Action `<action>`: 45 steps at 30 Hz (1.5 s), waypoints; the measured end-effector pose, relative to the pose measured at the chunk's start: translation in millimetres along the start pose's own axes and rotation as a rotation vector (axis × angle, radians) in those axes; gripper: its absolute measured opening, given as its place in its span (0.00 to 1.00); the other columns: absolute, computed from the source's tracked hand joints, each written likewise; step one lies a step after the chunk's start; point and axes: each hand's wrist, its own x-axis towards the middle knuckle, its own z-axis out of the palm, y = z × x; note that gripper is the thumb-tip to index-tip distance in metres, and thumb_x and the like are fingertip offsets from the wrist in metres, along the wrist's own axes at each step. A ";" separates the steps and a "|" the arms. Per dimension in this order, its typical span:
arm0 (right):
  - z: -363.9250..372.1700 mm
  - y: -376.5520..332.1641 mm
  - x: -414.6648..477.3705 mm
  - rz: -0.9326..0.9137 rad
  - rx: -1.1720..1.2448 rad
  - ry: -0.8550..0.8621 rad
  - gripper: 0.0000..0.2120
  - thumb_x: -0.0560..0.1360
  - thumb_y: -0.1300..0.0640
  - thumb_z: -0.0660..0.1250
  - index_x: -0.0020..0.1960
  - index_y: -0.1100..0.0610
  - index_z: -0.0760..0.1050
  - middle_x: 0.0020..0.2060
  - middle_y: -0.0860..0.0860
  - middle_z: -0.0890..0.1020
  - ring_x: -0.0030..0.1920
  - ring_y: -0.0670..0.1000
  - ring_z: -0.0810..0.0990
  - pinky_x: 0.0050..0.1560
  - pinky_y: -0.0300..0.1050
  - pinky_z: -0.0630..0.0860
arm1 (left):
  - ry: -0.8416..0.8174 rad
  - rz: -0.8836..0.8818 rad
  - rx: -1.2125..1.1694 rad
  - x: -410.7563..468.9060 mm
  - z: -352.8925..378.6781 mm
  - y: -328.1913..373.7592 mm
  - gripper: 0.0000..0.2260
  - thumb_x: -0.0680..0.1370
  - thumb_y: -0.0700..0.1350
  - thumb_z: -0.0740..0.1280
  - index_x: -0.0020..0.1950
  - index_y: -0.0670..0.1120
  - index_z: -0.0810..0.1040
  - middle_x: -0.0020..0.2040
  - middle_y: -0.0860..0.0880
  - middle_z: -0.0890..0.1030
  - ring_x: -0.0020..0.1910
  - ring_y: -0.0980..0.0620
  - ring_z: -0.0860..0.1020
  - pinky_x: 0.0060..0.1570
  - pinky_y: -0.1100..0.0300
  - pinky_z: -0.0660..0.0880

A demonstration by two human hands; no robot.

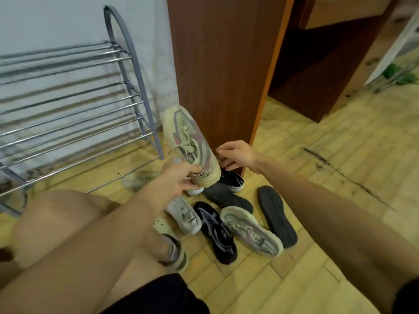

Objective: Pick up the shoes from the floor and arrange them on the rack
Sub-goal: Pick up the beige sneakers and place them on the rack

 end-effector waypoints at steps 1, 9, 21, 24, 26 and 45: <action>0.6 18.8 1.6 0.063 -0.015 -0.004 0.17 0.80 0.57 0.61 0.67 0.62 0.72 0.54 0.55 0.81 0.46 0.52 0.83 0.44 0.44 0.82 | 0.003 -0.032 0.019 5.9 6.0 -10.5 0.23 0.73 0.34 0.70 0.68 0.39 0.70 0.70 0.40 0.70 0.66 0.40 0.72 0.55 0.42 0.77; -7.5 164.8 11.7 0.387 -0.404 -0.067 0.25 0.79 0.53 0.63 0.70 0.69 0.68 0.67 0.66 0.73 0.65 0.64 0.74 0.61 0.55 0.74 | 0.038 -0.103 0.252 52.7 32.4 -64.3 0.23 0.72 0.32 0.70 0.67 0.39 0.70 0.67 0.43 0.74 0.67 0.39 0.72 0.46 0.45 0.80; 48.4 321.2 -21.1 0.515 -0.914 -0.118 0.43 0.70 0.52 0.72 0.76 0.47 0.50 0.72 0.58 0.62 0.72 0.62 0.62 0.67 0.62 0.64 | 0.073 -0.203 0.396 79.1 -5.7 -131.0 0.25 0.71 0.34 0.73 0.66 0.41 0.73 0.61 0.45 0.78 0.58 0.44 0.76 0.46 0.51 0.78; 40.6 312.2 -18.0 0.465 -0.955 -0.098 0.36 0.72 0.56 0.71 0.74 0.48 0.56 0.66 0.59 0.68 0.65 0.63 0.71 0.59 0.59 0.74 | 0.068 -0.206 0.391 83.4 -0.8 -128.5 0.21 0.71 0.36 0.73 0.63 0.41 0.76 0.60 0.43 0.80 0.57 0.43 0.78 0.49 0.50 0.79; 38.7 303.8 -17.0 0.459 -0.963 -0.135 0.35 0.70 0.59 0.73 0.72 0.52 0.60 0.63 0.59 0.71 0.62 0.63 0.75 0.57 0.57 0.76 | 0.075 -0.211 0.369 84.7 2.5 -129.9 0.22 0.71 0.36 0.74 0.64 0.41 0.76 0.60 0.42 0.80 0.56 0.43 0.78 0.50 0.49 0.79; -22.2 166.1 -23.4 0.347 -0.751 -0.156 0.19 0.67 0.45 0.74 0.52 0.56 0.81 0.43 0.51 0.82 0.42 0.49 0.79 0.37 0.39 0.72 | 0.056 -0.205 0.359 17.8 -5.0 -72.5 0.26 0.73 0.40 0.73 0.69 0.37 0.69 0.65 0.38 0.75 0.61 0.40 0.77 0.49 0.50 0.77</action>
